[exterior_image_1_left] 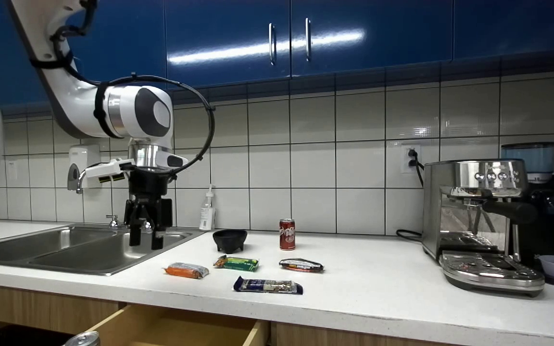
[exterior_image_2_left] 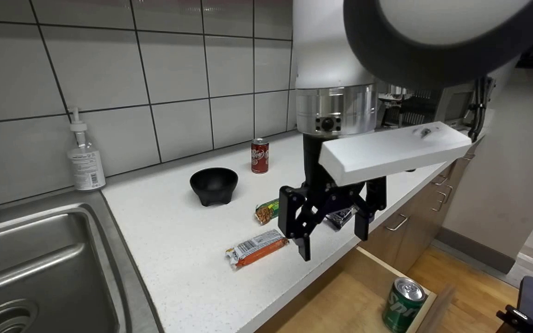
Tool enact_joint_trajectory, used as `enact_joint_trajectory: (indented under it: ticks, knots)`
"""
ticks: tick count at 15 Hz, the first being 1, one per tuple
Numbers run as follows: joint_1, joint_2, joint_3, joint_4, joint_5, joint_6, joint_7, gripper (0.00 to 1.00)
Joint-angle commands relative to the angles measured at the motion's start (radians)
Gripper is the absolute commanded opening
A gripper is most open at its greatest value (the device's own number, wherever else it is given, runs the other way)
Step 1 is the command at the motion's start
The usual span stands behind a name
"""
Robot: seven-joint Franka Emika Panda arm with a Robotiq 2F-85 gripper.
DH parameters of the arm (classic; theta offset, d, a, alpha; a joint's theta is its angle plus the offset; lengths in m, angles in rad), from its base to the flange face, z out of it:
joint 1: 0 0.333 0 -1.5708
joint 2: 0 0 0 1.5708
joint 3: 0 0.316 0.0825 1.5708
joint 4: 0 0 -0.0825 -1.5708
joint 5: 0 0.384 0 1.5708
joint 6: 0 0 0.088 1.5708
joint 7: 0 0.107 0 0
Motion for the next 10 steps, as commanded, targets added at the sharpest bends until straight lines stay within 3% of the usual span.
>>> enact_joint_trajectory:
  ticks: [1,10]
  knots:
    - [-0.01,0.07,0.01,0.102,0.011,-0.047,0.136,1.0]
    - [0.021,0.17,-0.002,0.181,0.017,0.013,0.591,1.0]
